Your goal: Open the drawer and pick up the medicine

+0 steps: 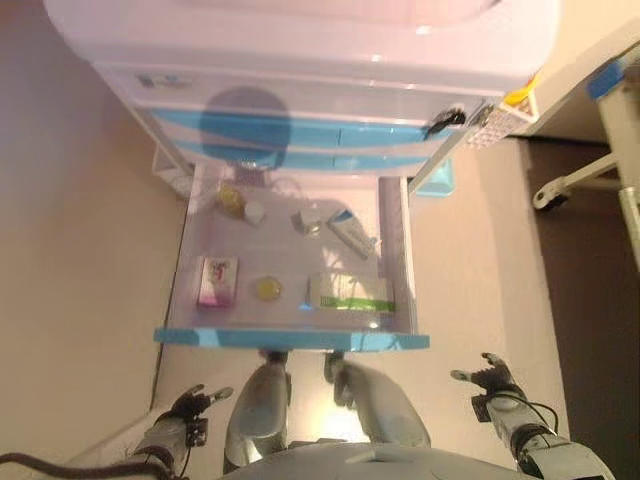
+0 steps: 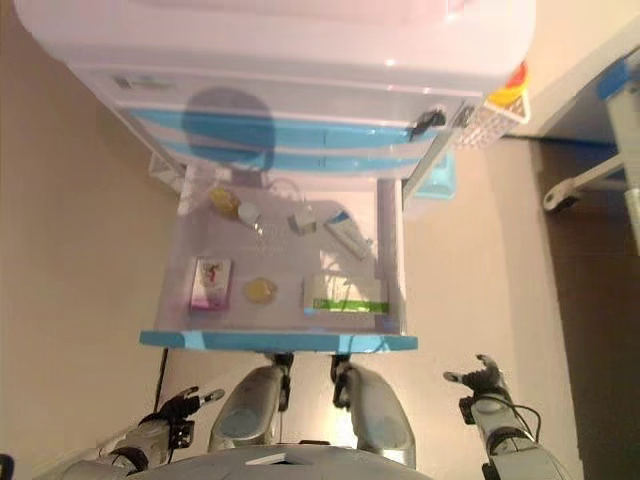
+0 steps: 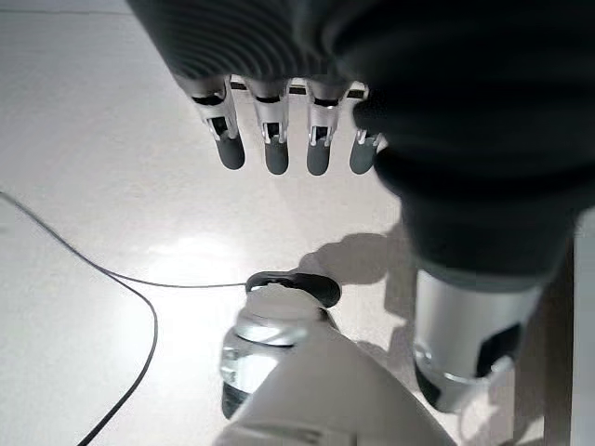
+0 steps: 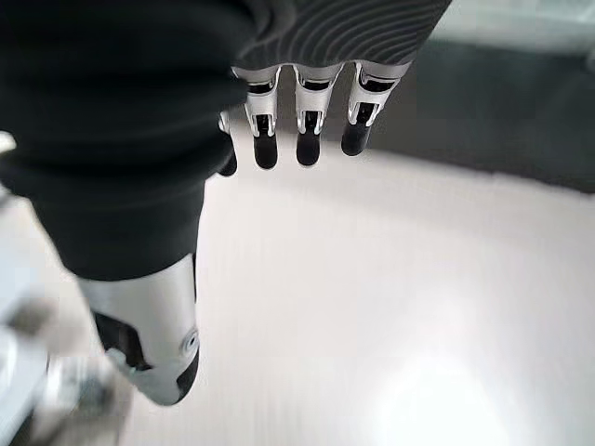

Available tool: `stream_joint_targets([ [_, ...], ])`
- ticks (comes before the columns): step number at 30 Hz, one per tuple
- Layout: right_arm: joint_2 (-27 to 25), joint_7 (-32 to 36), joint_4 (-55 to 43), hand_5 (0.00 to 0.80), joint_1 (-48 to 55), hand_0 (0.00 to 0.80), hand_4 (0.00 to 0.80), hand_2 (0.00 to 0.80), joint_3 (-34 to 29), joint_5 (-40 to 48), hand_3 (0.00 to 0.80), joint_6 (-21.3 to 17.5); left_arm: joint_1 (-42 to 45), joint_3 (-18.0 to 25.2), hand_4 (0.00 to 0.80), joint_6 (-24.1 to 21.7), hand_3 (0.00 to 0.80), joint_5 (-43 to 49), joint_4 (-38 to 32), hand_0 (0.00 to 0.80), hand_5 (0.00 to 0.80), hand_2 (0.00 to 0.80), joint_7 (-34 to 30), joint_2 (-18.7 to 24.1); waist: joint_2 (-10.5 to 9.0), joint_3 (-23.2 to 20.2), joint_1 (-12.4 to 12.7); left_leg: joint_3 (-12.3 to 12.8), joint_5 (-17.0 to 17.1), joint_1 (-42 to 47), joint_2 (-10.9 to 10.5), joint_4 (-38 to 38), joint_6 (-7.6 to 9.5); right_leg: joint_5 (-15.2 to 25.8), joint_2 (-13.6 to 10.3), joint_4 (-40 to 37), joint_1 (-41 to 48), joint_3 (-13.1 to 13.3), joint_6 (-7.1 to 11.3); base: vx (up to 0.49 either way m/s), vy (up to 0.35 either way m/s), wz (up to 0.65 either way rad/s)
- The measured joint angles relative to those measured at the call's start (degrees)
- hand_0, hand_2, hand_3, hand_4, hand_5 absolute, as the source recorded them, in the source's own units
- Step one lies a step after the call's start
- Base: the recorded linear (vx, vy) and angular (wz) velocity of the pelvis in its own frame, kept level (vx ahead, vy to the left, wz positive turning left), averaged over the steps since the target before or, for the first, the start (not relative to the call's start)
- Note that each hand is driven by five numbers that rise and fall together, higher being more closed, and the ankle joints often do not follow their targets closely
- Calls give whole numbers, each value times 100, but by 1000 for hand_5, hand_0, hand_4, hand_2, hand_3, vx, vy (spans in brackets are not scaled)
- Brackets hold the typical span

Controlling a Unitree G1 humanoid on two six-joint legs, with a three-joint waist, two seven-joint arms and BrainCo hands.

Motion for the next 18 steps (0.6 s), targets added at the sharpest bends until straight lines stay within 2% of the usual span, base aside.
stream_joint_targets([
  [3,-248,-248,-693,0,205,0,0,0,-495,12,0,-200,183,2,0,87,0,117,-8,0,0,0,0,5,-48,-192,-73,194,70,258,-41,-328,92,204,-31,-310,189,129,175,15,2,-30],
  [6,-425,-420,-1853,0,450,0,0,0,-615,-17,0,-321,406,16,0,89,0,187,-37,0,0,0,9,-9,-87,-289,-224,326,214,446,-61,-640,140,388,-38,-482,270,208,301,-17,8,-22],
  [9,-462,-615,-2757,0,573,0,0,0,-612,-236,0,-406,586,27,0,90,0,222,-55,0,0,0,50,-30,-164,-454,-310,415,324,547,-110,-926,172,401,-66,-632,287,251,314,-32,14,-16],
  [12,-504,-630,-4039,0,767,0,0,0,-610,-491,0,-374,682,142,0,100,0,221,-54,0,0,0,118,-182,-136,-493,-424,424,426,574,-154,-1071,183,466,-88,-726,286,254,223,-40,37,-1],
  [14,-508,-605,-4985,0,846,0,0,0,-589,-736,0,-379,785,259,0,102,0,221,-53,0,0,0,154,-316,-89,-543,-464,449,451,598,-163,-1105,177,475,-91,-766,293,273,226,-9,43,-5],
  [16,-542,-489,-5506,0,828,0,0,0,-498,-897,0,-468,846,295,0,101,0,222,-53,0,0,0,208,-365,-59,-643,-455,473,456,602,-163,-1123,171,479,-90,-818,309,284,221,-1,17,-2],
  [18,-597,-93,-6062,0,816,0,0,0,-370,-978,0,-680,896,307,0,102,0,222,-40,0,0,0,274,-417,-21,-707,-442,474,482,685,-159,-1198,162,478,-83,-829,358,279,223,0,0,0],
])
